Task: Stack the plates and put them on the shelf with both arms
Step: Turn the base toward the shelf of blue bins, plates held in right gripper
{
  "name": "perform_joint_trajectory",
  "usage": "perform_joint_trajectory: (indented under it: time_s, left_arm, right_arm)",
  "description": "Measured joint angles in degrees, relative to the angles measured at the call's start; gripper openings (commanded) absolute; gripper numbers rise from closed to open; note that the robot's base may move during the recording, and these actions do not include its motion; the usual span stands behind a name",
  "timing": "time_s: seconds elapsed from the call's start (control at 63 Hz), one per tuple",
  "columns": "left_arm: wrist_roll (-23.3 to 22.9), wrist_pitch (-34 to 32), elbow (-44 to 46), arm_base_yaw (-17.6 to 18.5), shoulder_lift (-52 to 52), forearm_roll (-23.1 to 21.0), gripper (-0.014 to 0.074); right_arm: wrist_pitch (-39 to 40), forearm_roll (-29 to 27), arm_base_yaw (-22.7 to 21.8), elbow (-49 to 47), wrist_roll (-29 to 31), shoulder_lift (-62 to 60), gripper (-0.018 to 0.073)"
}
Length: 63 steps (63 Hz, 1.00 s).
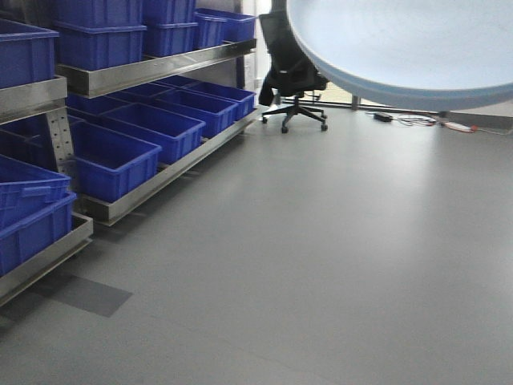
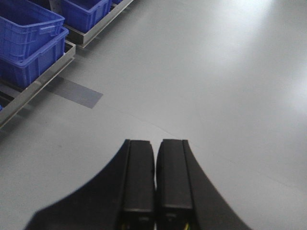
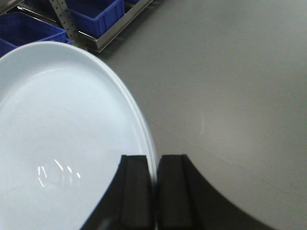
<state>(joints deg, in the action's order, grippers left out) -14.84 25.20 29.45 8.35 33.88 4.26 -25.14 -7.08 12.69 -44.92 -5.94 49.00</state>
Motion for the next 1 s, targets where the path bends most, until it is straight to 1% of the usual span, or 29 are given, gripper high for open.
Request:
perform_joint_trajectory:
  time_s: [1.001]
  left_arm:
    - [0.0,0.0,0.0,0.0,0.0,0.0,0.0091]
  right_arm:
    - [0.0,0.0,0.0,0.0,0.0,0.0,0.0048]
